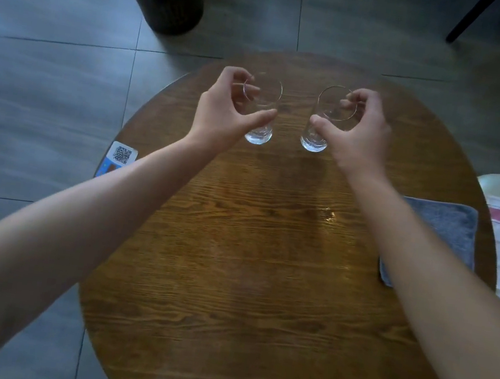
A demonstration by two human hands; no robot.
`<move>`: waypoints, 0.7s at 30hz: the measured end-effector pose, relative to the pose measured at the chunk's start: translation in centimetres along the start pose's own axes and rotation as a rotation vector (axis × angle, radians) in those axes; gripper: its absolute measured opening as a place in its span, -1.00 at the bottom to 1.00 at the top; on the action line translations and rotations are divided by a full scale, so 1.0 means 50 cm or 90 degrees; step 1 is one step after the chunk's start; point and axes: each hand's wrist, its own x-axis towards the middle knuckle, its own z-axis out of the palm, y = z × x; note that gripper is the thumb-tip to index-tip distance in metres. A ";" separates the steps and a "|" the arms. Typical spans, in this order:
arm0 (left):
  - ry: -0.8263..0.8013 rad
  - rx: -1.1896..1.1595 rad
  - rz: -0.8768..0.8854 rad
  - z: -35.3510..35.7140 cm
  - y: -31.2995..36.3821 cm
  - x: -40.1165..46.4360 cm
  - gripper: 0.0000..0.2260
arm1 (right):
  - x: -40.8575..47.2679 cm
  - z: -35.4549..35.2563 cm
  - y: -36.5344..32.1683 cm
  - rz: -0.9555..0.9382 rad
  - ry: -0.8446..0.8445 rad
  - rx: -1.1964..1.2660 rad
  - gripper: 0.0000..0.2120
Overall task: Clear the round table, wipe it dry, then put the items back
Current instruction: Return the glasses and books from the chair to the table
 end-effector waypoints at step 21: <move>-0.025 0.052 0.048 0.034 -0.071 0.027 -0.35 | -0.015 0.053 0.031 0.018 -0.012 -0.022 -0.32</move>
